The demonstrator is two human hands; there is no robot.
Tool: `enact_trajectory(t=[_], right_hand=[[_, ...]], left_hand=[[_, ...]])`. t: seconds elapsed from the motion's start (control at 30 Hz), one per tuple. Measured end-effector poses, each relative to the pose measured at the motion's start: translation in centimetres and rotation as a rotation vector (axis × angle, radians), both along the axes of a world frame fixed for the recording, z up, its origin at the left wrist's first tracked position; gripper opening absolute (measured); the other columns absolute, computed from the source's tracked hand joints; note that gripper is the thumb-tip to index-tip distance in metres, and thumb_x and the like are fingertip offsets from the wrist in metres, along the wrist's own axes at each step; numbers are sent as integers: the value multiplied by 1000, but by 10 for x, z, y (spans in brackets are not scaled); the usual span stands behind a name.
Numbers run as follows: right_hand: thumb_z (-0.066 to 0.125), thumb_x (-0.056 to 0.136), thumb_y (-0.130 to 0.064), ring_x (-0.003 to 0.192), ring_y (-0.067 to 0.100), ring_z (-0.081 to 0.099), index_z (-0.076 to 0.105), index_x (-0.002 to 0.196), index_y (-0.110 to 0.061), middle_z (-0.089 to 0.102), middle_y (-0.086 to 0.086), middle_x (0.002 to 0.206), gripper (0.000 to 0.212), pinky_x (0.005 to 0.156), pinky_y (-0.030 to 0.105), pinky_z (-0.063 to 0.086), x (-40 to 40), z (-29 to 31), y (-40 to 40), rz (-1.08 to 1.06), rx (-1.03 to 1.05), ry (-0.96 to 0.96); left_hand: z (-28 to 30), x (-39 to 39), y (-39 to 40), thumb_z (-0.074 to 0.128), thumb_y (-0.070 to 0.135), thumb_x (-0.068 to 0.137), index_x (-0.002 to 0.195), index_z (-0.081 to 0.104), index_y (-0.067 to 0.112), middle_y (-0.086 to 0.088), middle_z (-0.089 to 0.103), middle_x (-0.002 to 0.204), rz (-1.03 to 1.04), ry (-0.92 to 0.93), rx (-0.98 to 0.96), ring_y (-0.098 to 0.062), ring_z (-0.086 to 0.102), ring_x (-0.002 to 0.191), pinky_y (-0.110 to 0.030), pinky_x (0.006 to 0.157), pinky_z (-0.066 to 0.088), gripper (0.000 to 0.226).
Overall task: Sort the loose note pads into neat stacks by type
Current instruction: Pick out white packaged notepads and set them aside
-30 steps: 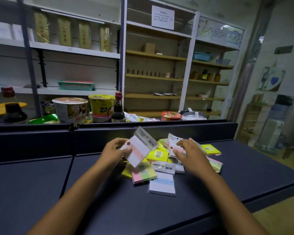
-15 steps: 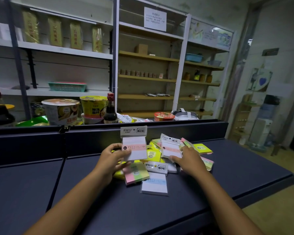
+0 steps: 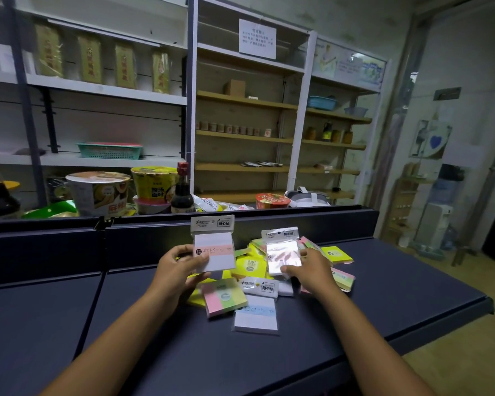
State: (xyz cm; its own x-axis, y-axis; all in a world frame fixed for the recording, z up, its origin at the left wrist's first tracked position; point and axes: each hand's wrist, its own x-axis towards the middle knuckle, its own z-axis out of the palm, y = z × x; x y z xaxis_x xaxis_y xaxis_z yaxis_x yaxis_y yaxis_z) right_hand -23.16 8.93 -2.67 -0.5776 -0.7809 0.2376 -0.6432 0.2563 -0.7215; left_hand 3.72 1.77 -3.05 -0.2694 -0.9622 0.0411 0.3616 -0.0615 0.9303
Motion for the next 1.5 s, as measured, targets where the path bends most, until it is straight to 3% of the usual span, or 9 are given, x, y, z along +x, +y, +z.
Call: enact_trajectory(t=[0.07, 0.2, 0.37, 0.47, 0.6, 0.67, 0.8, 0.97, 1.5], right_hand=[[85, 73, -18, 82, 16, 62, 63, 89, -17, 69, 0, 92, 28, 58, 17, 41, 2, -2, 3, 7, -59, -48], [79, 79, -12, 89, 18, 67, 63, 98, -18, 72, 1, 101, 26, 83, 41, 56, 5, -8, 15, -12, -181, -214], [71, 85, -6, 104, 22, 67, 61, 106, -22, 71, 0, 108, 27, 91, 50, 55, 16, -12, 31, 61, -295, -367], [67, 87, -2, 102, 17, 69, 62, 105, -24, 71, -1, 108, 29, 90, 45, 57, 29, -7, 38, 104, -345, -409], [61, 87, 8, 83, -8, 68, 59, 101, -26, 70, -20, 90, 36, 66, 16, 57, 59, 7, 45, 155, -416, -423], [59, 87, 8, 85, -8, 68, 58, 104, -23, 70, -25, 87, 36, 68, 19, 58, 77, 11, 48, 176, -434, -414], [61, 88, 5, 103, 17, 67, 52, 127, -13, 66, 2, 115, 44, 85, 37, 58, 123, 16, 53, 210, -474, -458], [63, 86, 7, 90, -3, 67, 51, 119, -22, 64, -9, 106, 45, 66, 14, 55, 187, 21, 53, 258, -503, -460], [63, 88, 8, 95, 2, 70, 38, 130, -25, 66, 0, 108, 59, 73, 16, 56, 383, 33, 23, 650, -541, -519]], left_hand=[[1, 1, 0, 71, 1, 85, 112, 55, -1, -19, 71, 106, 16, 3, -3, -34, 70, 97, -26, 56, 59, 31], [5, 1, 2, 67, -2, 87, 108, 55, 3, -20, 71, 105, 39, 9, -30, -35, 69, 90, -25, 56, 59, 25], [10, 4, 9, 61, -9, 88, 119, 50, 1, -21, 68, 112, 53, 0, -125, -33, 68, 102, -36, 79, 59, 35], [14, 12, 16, 61, -10, 87, 121, 48, 2, -22, 67, 112, 57, 56, -149, -31, 69, 98, -31, 75, 61, 38], [18, 38, 27, 63, -11, 86, 104, 51, 11, -18, 65, 105, 90, 58, -213, -25, 67, 90, -30, 71, 62, 31], [21, 59, 33, 63, -10, 86, 99, 52, 13, -19, 66, 105, 109, 25, -263, -28, 67, 93, -32, 73, 61, 28], [27, 110, 42, 62, -6, 89, 97, 59, 11, -17, 69, 105, 132, 2, -326, -29, 68, 98, -30, 73, 61, 19], [31, 174, 55, 63, 0, 91, 107, 64, 12, -8, 73, 103, 161, -25, -369, -22, 71, 98, -26, 73, 59, 21], [39, 378, 108, 62, -2, 91, 113, 67, 14, -8, 69, 107, 538, -130, -399, -16, 66, 88, -21, 69, 58, 28]])
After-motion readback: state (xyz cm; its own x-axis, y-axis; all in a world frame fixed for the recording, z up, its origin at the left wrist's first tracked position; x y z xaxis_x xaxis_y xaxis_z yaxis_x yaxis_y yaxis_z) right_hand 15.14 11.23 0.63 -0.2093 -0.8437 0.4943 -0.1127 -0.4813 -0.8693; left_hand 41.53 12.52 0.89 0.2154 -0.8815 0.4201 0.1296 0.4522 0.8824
